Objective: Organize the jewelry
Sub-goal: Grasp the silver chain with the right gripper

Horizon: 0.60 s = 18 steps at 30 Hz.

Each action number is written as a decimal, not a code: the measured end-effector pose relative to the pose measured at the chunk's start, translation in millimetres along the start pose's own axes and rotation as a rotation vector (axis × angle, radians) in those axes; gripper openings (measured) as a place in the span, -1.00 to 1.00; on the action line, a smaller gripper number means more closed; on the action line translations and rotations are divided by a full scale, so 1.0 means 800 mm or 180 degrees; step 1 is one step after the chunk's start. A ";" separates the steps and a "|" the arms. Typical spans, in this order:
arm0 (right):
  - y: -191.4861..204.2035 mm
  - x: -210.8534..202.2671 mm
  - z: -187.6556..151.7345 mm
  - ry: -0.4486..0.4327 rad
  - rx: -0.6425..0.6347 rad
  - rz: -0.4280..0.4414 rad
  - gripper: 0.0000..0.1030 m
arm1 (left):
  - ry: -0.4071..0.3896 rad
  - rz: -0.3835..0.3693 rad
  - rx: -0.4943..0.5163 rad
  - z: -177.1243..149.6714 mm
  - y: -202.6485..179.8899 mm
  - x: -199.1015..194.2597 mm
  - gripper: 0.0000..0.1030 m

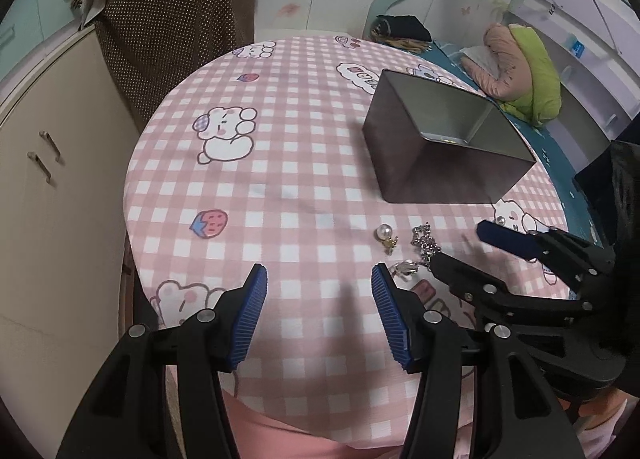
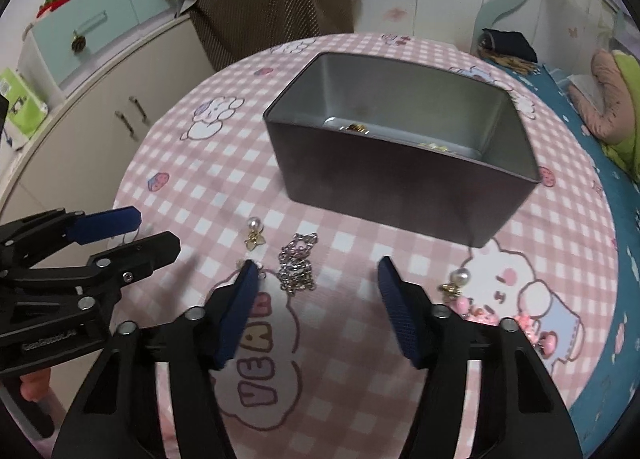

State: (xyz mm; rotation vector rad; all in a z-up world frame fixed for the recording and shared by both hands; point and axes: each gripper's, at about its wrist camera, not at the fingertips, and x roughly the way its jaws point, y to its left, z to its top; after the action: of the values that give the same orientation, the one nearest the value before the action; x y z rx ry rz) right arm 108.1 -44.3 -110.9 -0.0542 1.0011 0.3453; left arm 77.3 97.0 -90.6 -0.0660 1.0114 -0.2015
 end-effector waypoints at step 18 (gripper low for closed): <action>-0.019 0.010 -0.001 -0.0029 0.0117 -0.0071 -0.73 | 0.0102 -0.0113 0.0053 0.005 -0.010 0.016 0.02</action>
State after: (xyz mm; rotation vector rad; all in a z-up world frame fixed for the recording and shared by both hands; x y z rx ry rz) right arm 115.6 -56.9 -119.6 -0.0304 0.9969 0.3063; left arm 86.3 86.1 -98.1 -0.0658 1.0407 -0.2439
